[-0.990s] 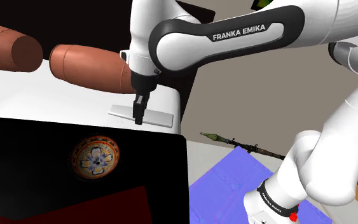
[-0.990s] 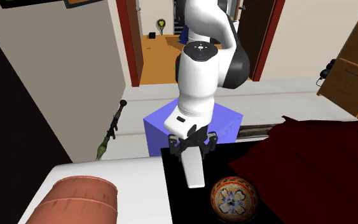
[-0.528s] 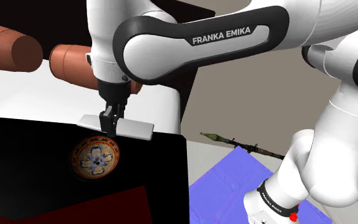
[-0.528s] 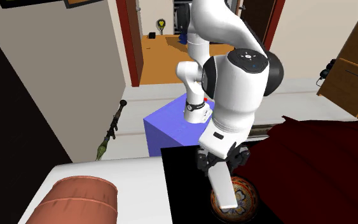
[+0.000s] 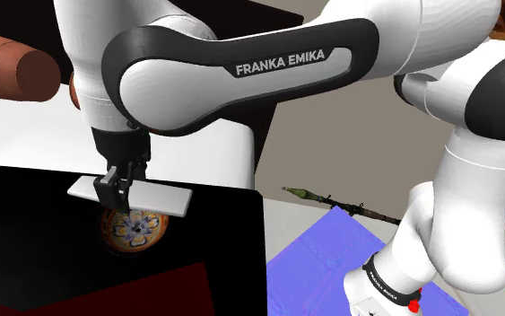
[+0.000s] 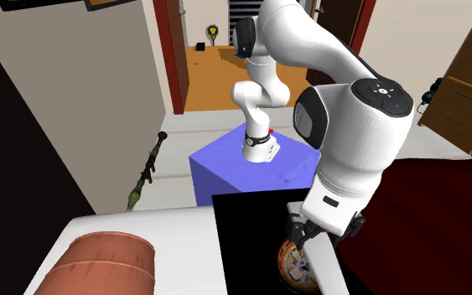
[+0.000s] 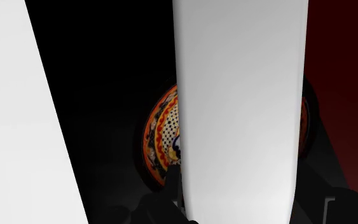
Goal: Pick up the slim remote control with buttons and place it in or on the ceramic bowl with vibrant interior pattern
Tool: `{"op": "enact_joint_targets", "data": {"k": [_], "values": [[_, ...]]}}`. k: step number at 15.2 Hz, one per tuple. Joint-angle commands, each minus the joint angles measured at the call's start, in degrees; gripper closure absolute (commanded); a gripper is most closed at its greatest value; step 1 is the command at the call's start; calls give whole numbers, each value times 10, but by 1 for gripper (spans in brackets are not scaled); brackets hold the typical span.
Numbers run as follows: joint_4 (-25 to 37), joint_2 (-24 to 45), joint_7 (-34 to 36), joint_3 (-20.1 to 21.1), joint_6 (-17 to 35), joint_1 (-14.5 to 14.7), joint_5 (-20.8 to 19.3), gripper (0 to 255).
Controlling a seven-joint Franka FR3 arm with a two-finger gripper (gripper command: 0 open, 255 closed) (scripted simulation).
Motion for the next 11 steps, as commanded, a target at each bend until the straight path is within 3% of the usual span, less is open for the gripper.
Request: {"op": "enact_joint_targets", "data": {"k": [1, 11], "values": [[-10, 4, 2, -1, 14, 0, -2, 255], [-55, 26, 8, -5, 79, 1, -11, 255]]}}
